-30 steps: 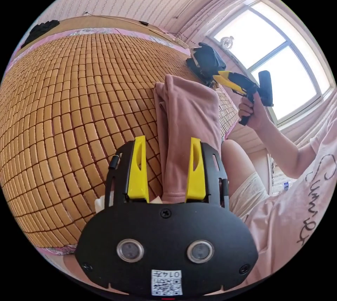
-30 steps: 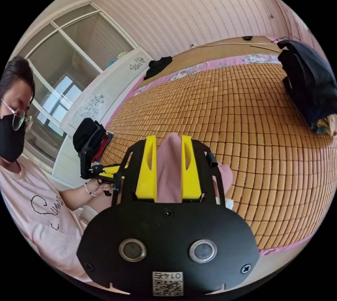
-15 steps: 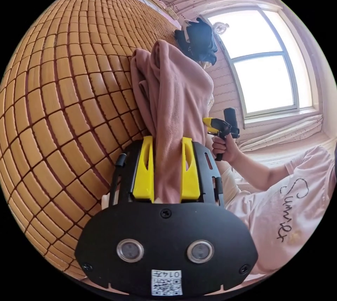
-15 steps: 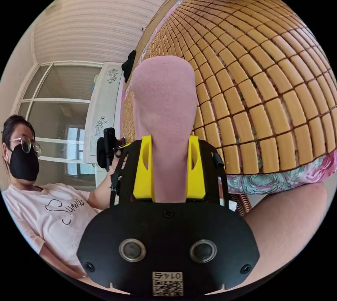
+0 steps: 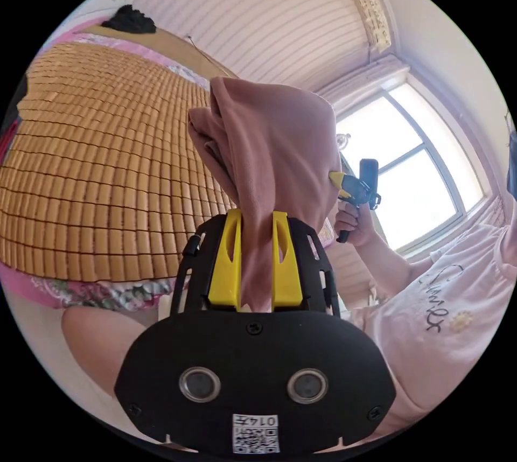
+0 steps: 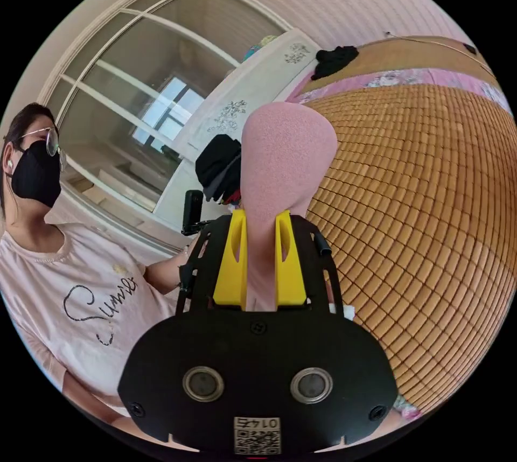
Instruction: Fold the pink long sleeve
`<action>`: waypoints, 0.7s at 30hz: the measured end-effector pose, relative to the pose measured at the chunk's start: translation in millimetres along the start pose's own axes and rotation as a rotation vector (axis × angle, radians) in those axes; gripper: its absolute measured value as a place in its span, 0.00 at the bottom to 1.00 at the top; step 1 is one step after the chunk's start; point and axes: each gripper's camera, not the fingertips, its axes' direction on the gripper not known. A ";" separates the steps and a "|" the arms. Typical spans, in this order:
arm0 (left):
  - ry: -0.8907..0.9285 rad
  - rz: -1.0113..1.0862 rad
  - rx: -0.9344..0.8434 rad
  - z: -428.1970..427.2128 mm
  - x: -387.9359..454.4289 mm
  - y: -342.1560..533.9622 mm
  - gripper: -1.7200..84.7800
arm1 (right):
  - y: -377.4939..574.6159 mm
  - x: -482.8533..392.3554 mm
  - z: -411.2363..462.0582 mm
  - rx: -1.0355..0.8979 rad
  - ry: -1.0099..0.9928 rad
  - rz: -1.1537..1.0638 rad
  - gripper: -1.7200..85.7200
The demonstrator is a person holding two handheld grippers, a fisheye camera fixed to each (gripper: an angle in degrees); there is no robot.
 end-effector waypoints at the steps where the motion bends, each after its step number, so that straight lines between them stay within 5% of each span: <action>1: -0.047 -0.008 0.094 -44.9 2.9 10.9 0.12 | -24.7 -23.5 20.4 -0.037 -0.037 -0.082 0.11; 7: -0.300 -0.041 0.640 -255.7 28.1 72.5 0.12 | -155.5 -172.4 141.8 -0.211 -0.253 -0.509 0.11; 11: -0.397 -0.141 0.872 -355.3 6.9 62.1 0.14 | -258.7 -284.2 241.6 -0.312 -0.213 -0.706 0.14; 15: -0.549 -0.328 0.823 -395.0 -74.6 14.0 0.15 | -321.0 -319.9 346.2 -0.380 -0.025 -0.587 0.15; 17: -0.684 -0.543 0.650 -395.9 -138.7 -2.7 0.15 | -303.4 -317.8 420.9 -0.464 0.165 -0.551 0.14; 21: -0.602 -0.452 0.786 -406.2 -143.5 31.6 0.12 | -244.1 -307.0 501.5 -0.643 0.313 -0.631 0.08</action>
